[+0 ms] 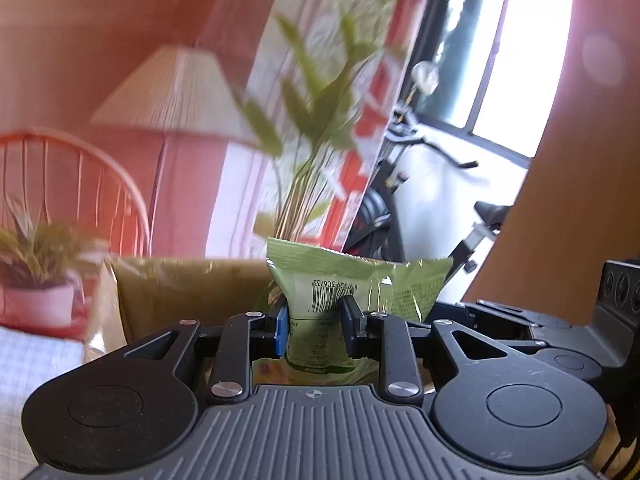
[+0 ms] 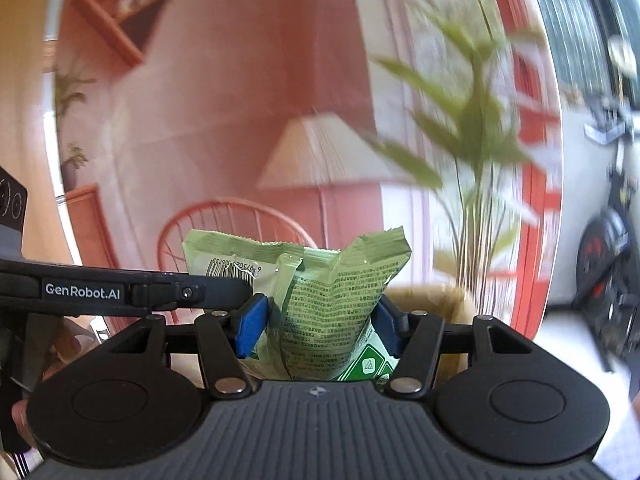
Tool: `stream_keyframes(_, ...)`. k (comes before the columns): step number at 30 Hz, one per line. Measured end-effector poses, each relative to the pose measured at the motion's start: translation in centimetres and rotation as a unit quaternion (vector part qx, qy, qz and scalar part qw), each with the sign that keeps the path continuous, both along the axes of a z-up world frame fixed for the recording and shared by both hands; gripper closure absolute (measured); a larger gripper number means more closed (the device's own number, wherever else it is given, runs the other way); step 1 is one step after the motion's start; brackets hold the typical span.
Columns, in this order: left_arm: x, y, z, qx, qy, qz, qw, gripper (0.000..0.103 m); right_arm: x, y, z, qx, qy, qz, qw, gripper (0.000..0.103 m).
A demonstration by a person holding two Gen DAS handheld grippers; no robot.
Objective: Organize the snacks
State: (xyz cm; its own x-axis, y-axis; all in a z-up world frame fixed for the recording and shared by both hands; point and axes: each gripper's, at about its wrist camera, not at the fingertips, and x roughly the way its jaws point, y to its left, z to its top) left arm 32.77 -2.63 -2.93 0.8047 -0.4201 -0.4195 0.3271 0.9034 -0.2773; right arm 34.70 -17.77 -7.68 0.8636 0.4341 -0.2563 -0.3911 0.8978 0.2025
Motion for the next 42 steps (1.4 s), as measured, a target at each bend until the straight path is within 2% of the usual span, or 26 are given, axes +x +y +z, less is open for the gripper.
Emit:
stream_keyframes(4, 1.8, -0.2, -2.1, 0.002, 0.040, 0.005, 0.9992, 0.075, 2.8, -0.5, -1.8, 0.011, 0.061, -0.007, 0.998, 0.043)
stream_keyframes(8, 2.5, 0.1, -3.5, 0.000, 0.062, 0.004, 0.9981, 0.074, 4.3, -0.8, -3.4, 0.019, 0.105, -0.013, 0.994, 0.043)
stream_keyframes(9, 2.7, 0.2, -3.8, 0.003, 0.063, 0.006, 0.9980, 0.072, 4.6, -0.9, -3.7, 0.022, 0.114, -0.014, 0.993, 0.043)
stream_keyframes(11, 3.1, 0.3, -4.0, 0.021, 0.063, 0.022, 0.9975, 0.055, 5.1, -0.8, -4.2, 0.023, 0.127, -0.022, 0.991, 0.042)
stream_keyframes(12, 3.1, 0.4, -4.0, 0.031, 0.062, 0.032, 0.9970, 0.050, 5.1, -0.7, -4.3, 0.016, 0.129, -0.032, 0.991, 0.042)
stream_keyframes(13, 3.1, 0.6, -3.9, 0.038, 0.059, 0.041, 0.9967, 0.046, 5.2, -0.6, -4.3, 0.008, 0.126, -0.047, 0.991, 0.041)
stream_keyframes(15, 2.6, 1.2, -3.6, 0.039, 0.052, 0.046, 0.9968, 0.046, 5.1, -0.5, -4.3, 0.002, 0.119, -0.063, 0.991, 0.038)
stream_keyframes(21, -0.8, 2.6, -2.3, 0.042, 0.033, 0.041, 0.9977, 0.046, 2.4, -0.5, -3.8, -0.004, 0.081, -0.064, 0.995, 0.037)
stream_keyframes(28, -7.1, 4.2, -1.3, 0.068, -0.003, 0.036, 0.9970, 0.046, -4.3, 0.9, -3.2, -0.031, 0.012, -0.038, 0.999, 0.037)
stream_keyframes(30, -8.9, 5.1, -1.4, 0.063, -0.005, 0.040, 0.9972, 0.046, -6.3, 1.5, -3.4, -0.039, -0.004, -0.031, 0.999, 0.037)
stream_keyframes(32, -10.6, 6.0, -1.8, 0.058, -0.001, 0.046, 0.9973, 0.040, -7.9, 2.1, -3.8, -0.041, -0.011, -0.023, 0.999, 0.037)
stream_keyframes(35, -13.0, 7.4, -2.7, 0.056, 0.002, 0.061, 0.9966, 0.029, -10.0, 2.9, -4.9, -0.038, -0.012, -0.012, 0.999, 0.037)
stream_keyframes(39, -15.3, 8.5, -4.2, 0.073, 0.009, 0.081, 0.9940, 0.028, -12.0, 3.7, -7.2, -0.032, 0.000, -0.006, 0.999, 0.037)
stream_keyframes(42, -16.7, 9.1, -5.9, 0.073, 0.027, 0.090, 0.9929, 0.024, -12.7, 4.2, -9.1, -0.025, 0.021, -0.004, 0.999, 0.037)
